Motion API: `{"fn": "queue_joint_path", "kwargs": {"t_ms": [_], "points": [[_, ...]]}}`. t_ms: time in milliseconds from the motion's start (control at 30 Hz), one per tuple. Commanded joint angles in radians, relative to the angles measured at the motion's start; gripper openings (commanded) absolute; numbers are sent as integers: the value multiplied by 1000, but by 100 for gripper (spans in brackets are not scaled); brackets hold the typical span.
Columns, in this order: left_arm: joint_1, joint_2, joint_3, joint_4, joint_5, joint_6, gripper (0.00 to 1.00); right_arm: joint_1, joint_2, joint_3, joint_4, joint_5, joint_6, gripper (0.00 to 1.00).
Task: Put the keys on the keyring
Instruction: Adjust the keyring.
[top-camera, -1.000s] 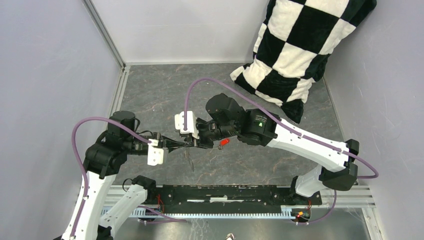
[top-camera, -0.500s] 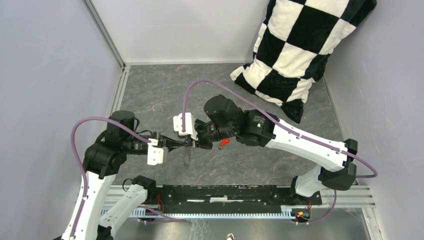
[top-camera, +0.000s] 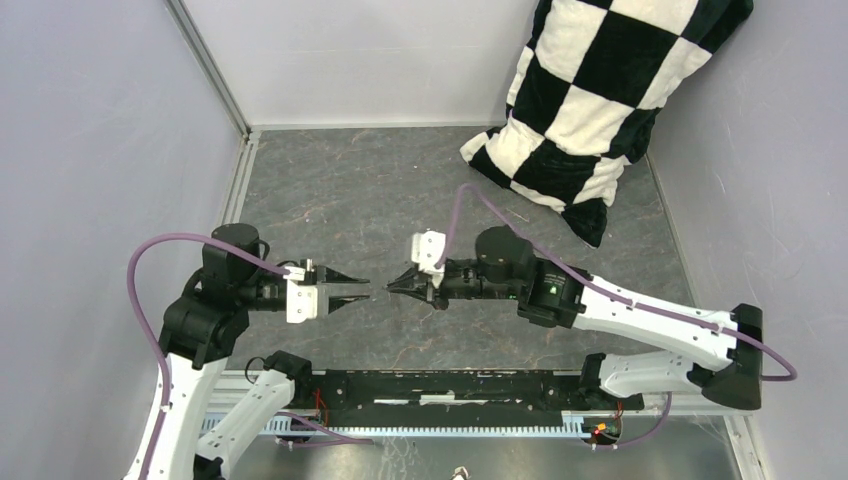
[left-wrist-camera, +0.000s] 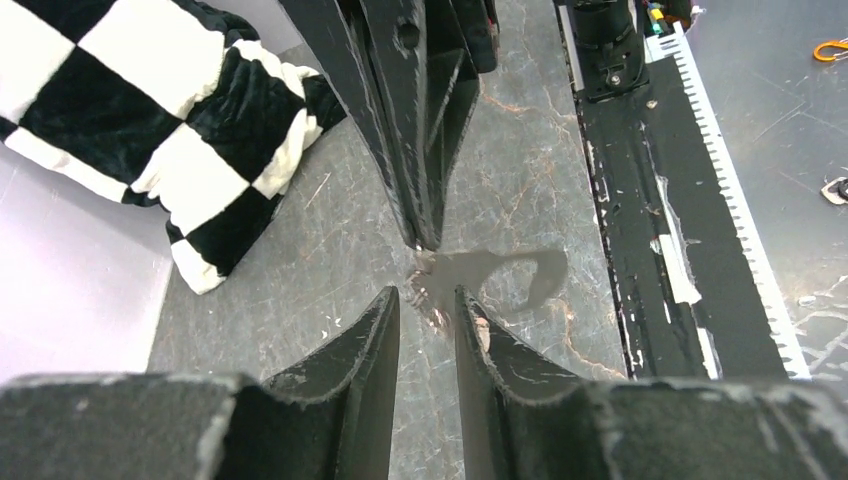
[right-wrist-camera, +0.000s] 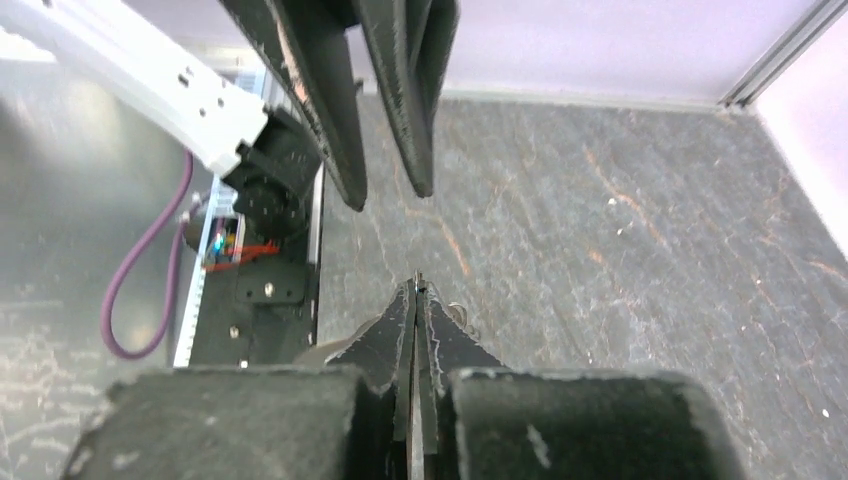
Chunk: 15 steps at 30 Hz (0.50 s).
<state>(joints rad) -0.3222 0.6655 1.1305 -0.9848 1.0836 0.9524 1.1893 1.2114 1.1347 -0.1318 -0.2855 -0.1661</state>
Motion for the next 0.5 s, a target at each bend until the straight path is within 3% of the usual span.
{"fn": "queue_joint_path", "kwargs": {"t_ms": [0,167,467], "points": [[-2,-7,-11,47,30,-106,34,-28,-86,-106,461,-46,156,1],[-1,-21,-46,169,30,-272,34,-34,-108,-226,717,-74,269,1],[0,-19,-77,434,72,-641,30,-34,-80,-289,913,-98,360,1]]}}
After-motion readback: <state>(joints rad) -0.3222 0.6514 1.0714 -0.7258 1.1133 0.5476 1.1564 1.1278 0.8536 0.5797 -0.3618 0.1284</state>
